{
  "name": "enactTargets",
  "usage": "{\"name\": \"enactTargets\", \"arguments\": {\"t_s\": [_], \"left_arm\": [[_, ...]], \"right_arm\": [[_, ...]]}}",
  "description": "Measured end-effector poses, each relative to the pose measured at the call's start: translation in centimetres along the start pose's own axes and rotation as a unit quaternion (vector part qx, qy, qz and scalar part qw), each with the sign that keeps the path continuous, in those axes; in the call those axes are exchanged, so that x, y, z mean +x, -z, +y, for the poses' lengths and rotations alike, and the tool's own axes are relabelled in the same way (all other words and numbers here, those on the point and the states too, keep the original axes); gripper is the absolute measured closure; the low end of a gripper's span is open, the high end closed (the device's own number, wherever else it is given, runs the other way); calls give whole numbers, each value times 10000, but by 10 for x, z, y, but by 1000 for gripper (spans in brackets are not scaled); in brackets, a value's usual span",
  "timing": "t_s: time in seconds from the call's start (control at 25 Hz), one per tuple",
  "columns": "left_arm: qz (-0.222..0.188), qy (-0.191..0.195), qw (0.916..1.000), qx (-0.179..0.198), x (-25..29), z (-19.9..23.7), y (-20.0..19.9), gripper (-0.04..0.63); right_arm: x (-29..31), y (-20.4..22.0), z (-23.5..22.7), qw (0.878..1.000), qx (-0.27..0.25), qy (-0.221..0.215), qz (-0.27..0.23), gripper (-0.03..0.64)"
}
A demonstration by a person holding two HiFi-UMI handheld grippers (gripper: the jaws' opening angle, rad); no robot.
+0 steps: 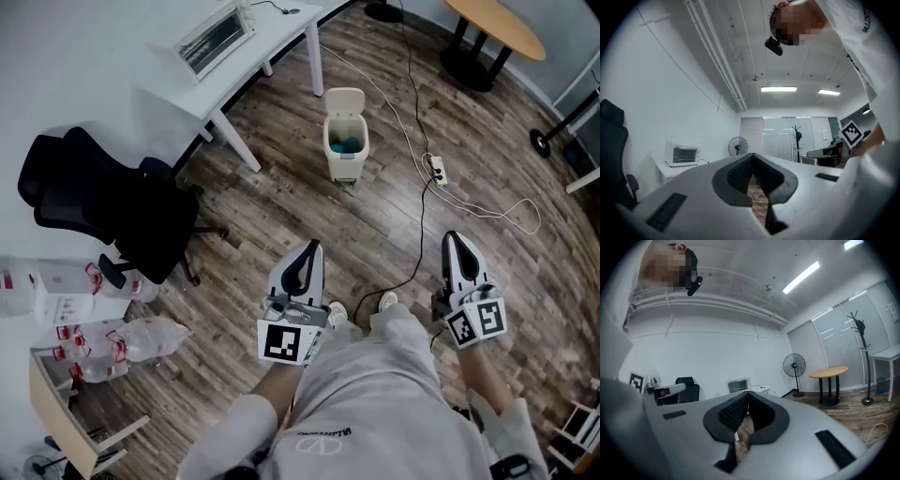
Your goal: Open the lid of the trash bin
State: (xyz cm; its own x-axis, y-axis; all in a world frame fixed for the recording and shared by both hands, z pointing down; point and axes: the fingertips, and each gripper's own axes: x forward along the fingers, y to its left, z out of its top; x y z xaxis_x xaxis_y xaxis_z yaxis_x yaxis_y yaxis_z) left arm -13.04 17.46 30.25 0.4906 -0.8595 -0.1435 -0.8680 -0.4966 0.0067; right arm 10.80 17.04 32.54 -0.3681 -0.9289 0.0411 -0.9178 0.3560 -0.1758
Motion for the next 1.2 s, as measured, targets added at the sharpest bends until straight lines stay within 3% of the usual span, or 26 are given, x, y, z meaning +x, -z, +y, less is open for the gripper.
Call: {"name": "enactTargets", "arguments": {"t_s": [0.88, 1.2], "left_arm": [[8, -339, 9993, 172, 7, -59, -15, 594], [7, -354, 9993, 71, 12, -67, -14, 594]], "right_arm": [[-70, -22, -72, 9999, -54, 140, -18, 600], [-74, -13, -75, 9998, 93, 167, 85, 601]]}}
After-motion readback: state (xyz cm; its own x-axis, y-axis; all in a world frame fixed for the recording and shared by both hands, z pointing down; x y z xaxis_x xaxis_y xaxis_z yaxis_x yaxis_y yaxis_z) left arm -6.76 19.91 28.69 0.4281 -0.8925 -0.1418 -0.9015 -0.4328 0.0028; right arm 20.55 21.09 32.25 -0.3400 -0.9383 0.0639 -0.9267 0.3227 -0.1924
